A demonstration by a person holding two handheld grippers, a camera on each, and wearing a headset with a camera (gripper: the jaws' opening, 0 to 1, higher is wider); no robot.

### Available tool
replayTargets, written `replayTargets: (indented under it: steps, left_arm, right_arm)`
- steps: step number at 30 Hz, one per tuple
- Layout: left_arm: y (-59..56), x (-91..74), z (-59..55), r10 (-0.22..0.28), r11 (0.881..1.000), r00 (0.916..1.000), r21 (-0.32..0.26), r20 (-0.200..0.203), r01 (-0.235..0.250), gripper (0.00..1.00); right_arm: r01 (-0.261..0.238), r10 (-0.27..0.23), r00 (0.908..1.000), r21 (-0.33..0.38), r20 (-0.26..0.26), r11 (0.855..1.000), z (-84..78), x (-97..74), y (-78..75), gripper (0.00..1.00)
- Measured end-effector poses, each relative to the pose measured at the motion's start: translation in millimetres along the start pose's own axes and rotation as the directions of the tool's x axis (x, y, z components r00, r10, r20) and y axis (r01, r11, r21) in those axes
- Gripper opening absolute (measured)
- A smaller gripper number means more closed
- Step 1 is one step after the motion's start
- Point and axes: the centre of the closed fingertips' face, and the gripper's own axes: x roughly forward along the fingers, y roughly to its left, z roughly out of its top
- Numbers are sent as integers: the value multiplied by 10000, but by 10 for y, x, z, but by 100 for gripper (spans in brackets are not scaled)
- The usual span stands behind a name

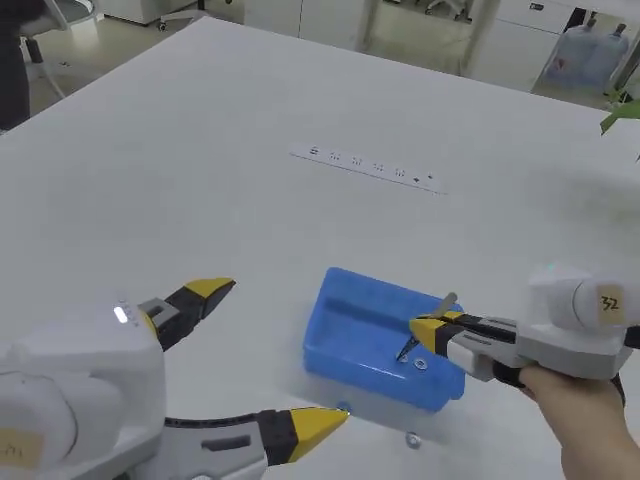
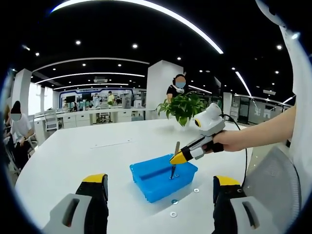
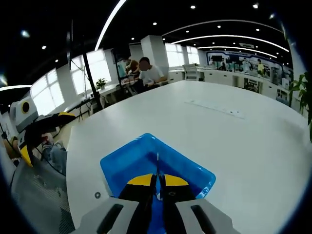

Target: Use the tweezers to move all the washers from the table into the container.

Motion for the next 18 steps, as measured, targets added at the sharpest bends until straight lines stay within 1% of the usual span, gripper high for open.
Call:
replayTargets:
  steps: [5, 8, 12, 13, 15, 17, 18]
  left_arm:
    - [-1, 1, -3, -1, 10000, 10000, 29, -22, 1, 91]
    - [-7, 1, 2, -25, 10000, 10000, 13, 1, 25, 91]
    - [-11, 1, -5, -30, 10000, 10000, 52, -48, 30, 91]
    - [-12, 0, -4, -33, 10000, 10000, 60, -48, 33, 91]
    - [-15, 1, -6, -47, 10000, 10000, 66, -57, 48, 90]
    - [-17, 1, -10, -58, 10000, 10000, 71, -79, 59, 90]
    - [-21, 2, -8, -68, 9999, 10000, 91, -72, 69, 90]
  right_arm:
    - [97, -97, 9999, -34, 63, 9999, 11, -28, -5, 3]
    - [75, -69, 9990, -137, 440, 9999, 86, -95, 41, 3]
    - [70, -56, 9950, -133, 1001, 9999, 207, -225, 100, 3]
    - [2, 18, 9918, -159, 1280, 9999, 268, -284, 166, 3]
    - [-198, 202, 9862, -39, 1646, 9998, 329, -376, 247, 3]
    - [-452, 456, 9826, -64, 1801, 9990, 346, -455, 339, 3]
    - [-470, 474, 9822, -63, 1817, 9989, 342, -482, 370, 3]
